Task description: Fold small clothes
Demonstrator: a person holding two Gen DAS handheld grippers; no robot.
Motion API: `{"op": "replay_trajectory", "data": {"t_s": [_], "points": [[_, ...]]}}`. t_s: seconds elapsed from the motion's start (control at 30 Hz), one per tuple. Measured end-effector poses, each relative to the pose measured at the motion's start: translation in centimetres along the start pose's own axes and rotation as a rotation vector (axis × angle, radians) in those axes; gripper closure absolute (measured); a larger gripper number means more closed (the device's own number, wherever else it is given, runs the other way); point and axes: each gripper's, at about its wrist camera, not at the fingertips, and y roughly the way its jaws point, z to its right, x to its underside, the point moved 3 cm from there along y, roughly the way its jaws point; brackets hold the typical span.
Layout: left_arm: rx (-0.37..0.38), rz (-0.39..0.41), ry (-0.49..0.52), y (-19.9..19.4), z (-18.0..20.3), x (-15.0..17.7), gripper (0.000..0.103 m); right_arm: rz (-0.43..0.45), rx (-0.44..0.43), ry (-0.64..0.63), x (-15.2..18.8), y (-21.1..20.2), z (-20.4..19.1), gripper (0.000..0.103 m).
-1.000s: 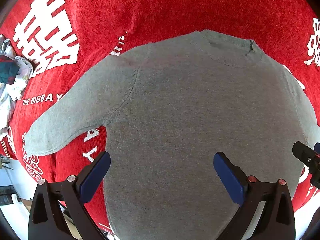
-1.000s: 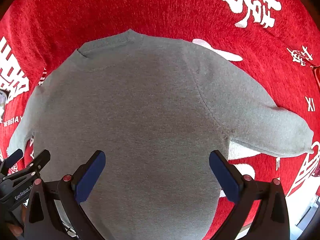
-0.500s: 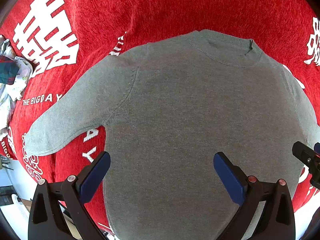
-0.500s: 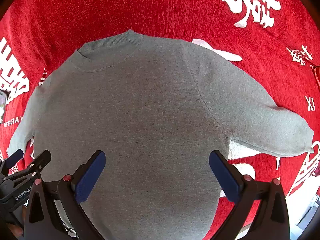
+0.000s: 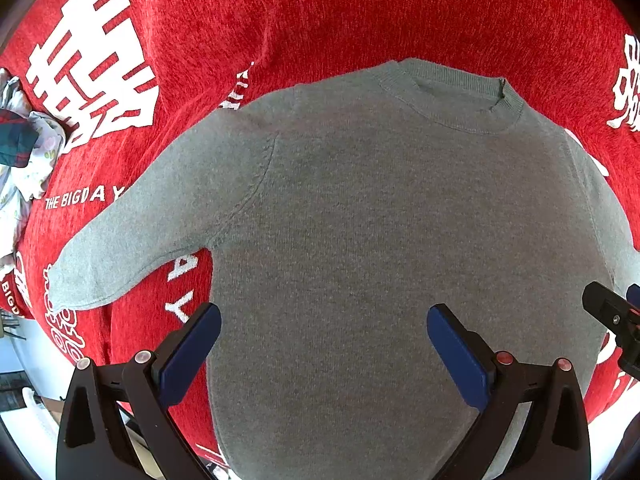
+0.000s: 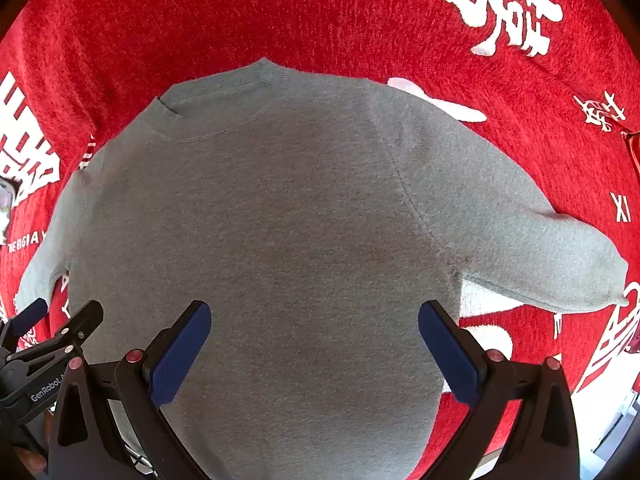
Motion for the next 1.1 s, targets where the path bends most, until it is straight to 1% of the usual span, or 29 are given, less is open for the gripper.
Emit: {"op": "replay_trajectory", "data": {"t_s": [0.57,1.1], "points": [[0.002,0.002,0.001,0.03,-0.05,0.36,0.0,-0.001,-0.002,0.001,0.12,-0.02,0.04,0.0],[0.03,-0.007,-0.014,0.16,-0.42,-0.13,0.0,0.009,0.011,0.0,-0.22,-0.35,-0.25,0.0]]}}
